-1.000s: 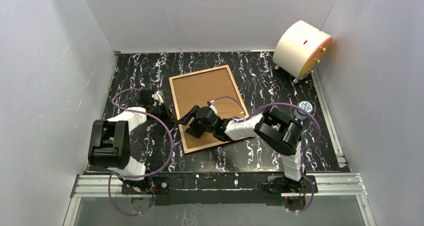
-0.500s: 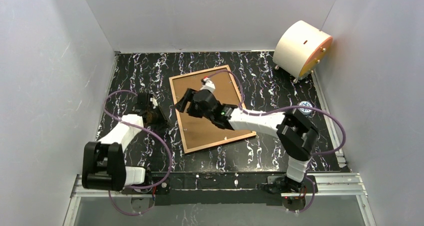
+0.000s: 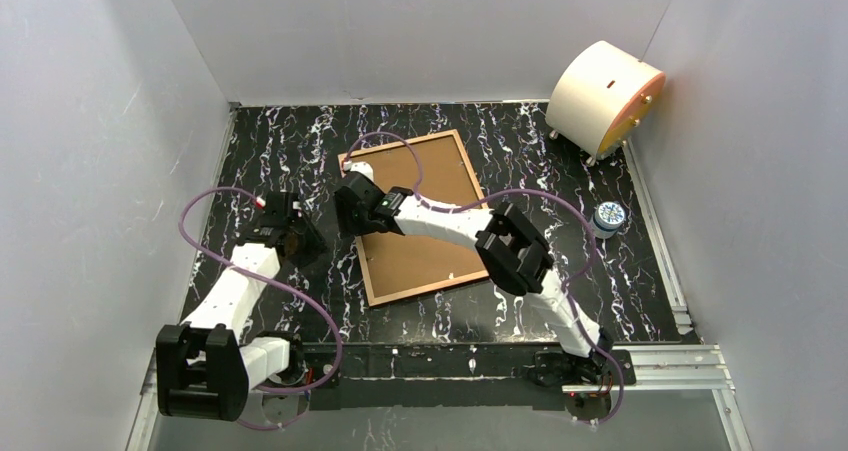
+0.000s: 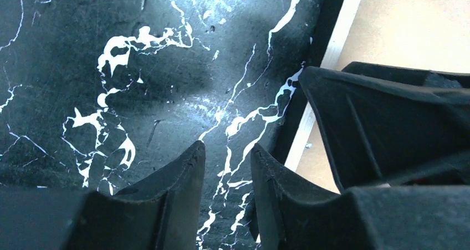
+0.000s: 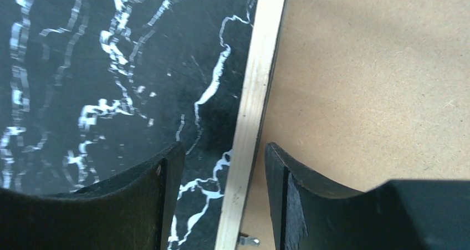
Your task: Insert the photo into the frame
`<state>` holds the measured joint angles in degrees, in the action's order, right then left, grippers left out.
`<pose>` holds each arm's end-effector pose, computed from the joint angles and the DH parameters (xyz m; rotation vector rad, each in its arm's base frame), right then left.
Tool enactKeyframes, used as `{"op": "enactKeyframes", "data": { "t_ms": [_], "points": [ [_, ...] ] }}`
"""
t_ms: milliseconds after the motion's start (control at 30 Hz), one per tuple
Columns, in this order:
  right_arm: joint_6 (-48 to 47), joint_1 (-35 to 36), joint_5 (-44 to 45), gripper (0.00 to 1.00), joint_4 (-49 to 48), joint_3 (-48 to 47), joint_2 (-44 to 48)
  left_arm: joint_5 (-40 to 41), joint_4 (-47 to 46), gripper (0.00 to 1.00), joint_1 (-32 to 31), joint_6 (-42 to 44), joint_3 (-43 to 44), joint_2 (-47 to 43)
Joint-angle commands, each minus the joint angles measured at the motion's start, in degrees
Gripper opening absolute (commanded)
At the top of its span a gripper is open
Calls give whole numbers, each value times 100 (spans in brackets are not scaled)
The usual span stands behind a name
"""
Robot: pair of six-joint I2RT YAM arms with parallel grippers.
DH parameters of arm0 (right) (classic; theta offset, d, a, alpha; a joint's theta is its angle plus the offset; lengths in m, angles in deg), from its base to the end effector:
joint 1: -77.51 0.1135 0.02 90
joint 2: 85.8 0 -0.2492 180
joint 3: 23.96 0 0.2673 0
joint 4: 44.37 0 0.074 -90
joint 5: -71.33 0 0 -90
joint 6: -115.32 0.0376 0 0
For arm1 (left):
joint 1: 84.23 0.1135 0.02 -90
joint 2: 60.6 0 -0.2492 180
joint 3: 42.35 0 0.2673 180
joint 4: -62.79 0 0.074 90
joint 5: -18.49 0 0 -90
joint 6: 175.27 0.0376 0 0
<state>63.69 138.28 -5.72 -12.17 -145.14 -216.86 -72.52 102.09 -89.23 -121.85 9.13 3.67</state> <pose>0.2657 0.4577 0.1814 -0.3421 2.3414 0.6255 0.2401 -0.0217 0.1908 -0.6756 2.4169 -0.3266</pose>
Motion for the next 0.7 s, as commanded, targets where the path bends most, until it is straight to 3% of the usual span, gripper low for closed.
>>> {"op": "enactKeyframes", "data": {
  "t_ms": [0, 233, 500, 667],
  "points": [
    [-626, 24, 227, 63, 850, -695, -288, 187, 271, 36, 49, -147, -121, -160],
    [-944, 88, 289, 56, 922, -842, -534, 102, 212, 37, 64, -128, -225, -128],
    [-1060, 328, 725, 52, 1564, -1636, -1285, 1, 178, 39, 69, -209, -302, -146],
    [-954, 341, 944, 41, 1576, -1614, -1240, -22, 153, 39, 70, -242, -334, -130]
  ]
}}
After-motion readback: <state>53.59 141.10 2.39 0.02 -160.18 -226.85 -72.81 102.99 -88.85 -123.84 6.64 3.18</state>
